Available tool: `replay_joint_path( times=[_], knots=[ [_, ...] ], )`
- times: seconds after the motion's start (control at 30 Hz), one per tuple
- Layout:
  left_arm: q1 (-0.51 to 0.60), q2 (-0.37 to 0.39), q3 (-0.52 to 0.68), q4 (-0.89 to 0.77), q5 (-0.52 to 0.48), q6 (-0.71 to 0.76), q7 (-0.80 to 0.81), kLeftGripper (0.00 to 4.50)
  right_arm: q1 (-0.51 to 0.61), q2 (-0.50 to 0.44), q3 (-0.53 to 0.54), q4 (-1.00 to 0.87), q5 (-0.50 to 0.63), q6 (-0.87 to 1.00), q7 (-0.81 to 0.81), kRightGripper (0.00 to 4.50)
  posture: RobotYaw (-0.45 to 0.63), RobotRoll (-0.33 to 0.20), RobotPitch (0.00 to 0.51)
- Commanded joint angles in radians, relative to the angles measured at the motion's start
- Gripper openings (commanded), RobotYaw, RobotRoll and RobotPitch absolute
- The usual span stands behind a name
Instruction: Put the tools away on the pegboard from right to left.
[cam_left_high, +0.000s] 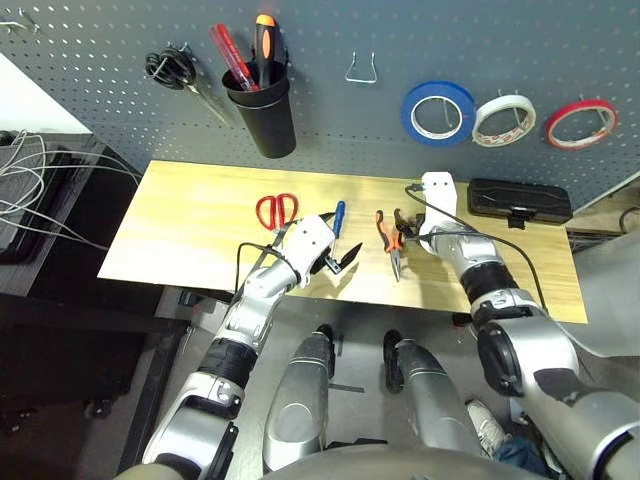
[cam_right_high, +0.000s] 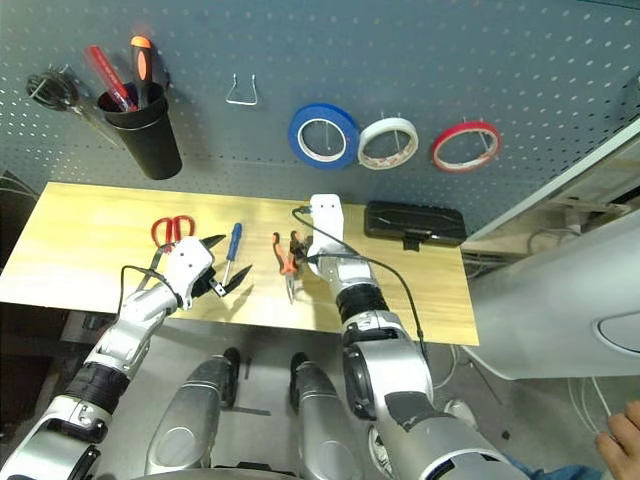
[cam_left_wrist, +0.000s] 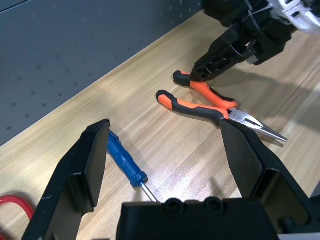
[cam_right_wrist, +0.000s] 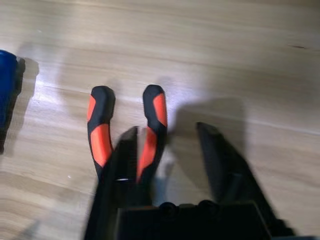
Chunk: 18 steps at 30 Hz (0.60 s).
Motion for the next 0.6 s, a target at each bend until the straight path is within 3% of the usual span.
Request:
replay_joint_path(
  times=[0.03, 0.17, 0.5, 0.6],
  knots=[
    [0.031, 0.004, -0.009, -0.006, 0.008, 0.013, 0.001, 4.50, -0.007, 0.011, 0.003, 0.053, -0.005, -0.018, -0.005, 1.34, 0.18, 0.000, 0.339],
    [0.037, 0.006, -0.006, -0.015, 0.006, 0.019, 0.004, 4.50, -0.023, 0.014, 0.005, 0.095, -0.012, -0.027, -0.012, 0.01, 0.18, 0.000, 0.344],
    [0.051, 0.005, -0.003, -0.026, 0.002, 0.030, 0.008, 4.50, -0.023, 0.012, 0.008, 0.125, -0.025, -0.034, -0.021, 0.01, 0.17, 0.000, 0.358],
    [0.050, 0.002, -0.002, -0.024, 0.001, 0.031, 0.010, 4.50, -0.018, 0.010, 0.006, 0.121, -0.026, -0.030, -0.022, 0.85, 0.17, 0.000, 0.360]
  ],
)
